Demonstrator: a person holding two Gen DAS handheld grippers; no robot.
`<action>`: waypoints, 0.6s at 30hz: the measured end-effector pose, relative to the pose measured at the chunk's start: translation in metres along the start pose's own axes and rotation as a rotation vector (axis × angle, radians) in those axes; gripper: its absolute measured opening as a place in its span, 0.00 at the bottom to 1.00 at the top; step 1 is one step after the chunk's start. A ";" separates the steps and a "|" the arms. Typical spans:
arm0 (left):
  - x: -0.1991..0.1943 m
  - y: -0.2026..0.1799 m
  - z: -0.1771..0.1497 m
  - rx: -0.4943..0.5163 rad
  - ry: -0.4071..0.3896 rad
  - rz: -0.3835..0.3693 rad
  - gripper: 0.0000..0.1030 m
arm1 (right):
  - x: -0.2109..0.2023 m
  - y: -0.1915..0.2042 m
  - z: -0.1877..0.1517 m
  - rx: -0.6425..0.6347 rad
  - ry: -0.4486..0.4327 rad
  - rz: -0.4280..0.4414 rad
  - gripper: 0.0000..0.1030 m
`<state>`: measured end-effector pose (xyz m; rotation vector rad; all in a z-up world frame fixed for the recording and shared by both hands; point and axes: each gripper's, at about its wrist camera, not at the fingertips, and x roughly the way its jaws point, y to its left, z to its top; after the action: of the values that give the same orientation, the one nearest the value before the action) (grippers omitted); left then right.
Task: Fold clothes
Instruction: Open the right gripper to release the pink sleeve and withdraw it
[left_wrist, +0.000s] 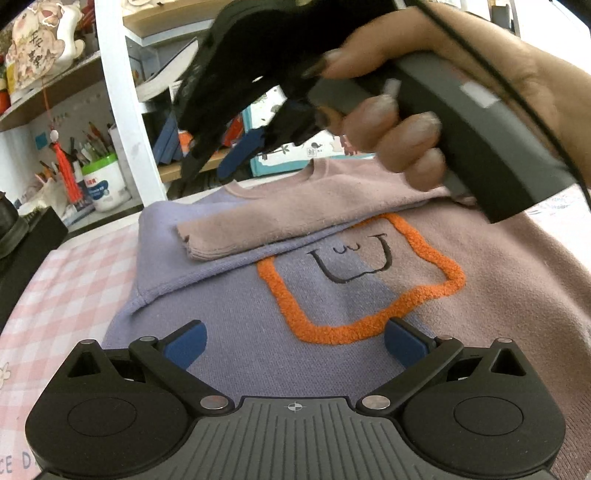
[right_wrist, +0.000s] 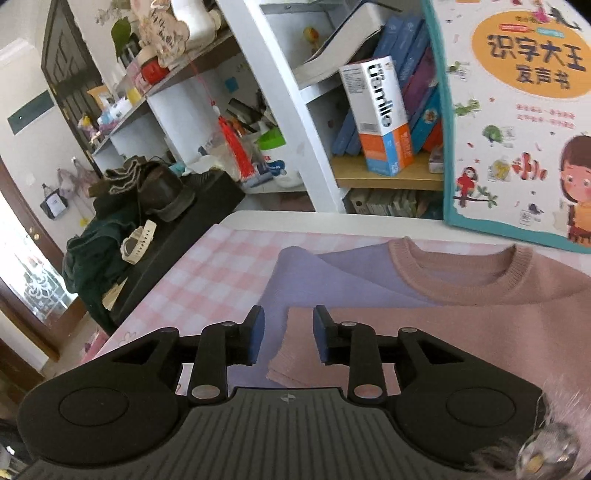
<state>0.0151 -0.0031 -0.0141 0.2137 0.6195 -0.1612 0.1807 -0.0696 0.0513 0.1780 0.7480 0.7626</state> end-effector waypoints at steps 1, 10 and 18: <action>0.000 0.000 0.000 0.000 0.000 0.000 1.00 | -0.004 -0.003 -0.002 0.009 -0.002 -0.001 0.28; 0.000 -0.001 0.000 0.001 -0.001 0.001 1.00 | -0.054 -0.027 -0.037 0.019 0.003 -0.062 0.36; -0.001 -0.004 0.000 0.020 -0.007 0.018 1.00 | -0.119 -0.042 -0.091 0.006 -0.015 -0.155 0.41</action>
<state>0.0134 -0.0066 -0.0142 0.2379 0.6094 -0.1511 0.0859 -0.1915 0.0328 0.1296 0.7413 0.6114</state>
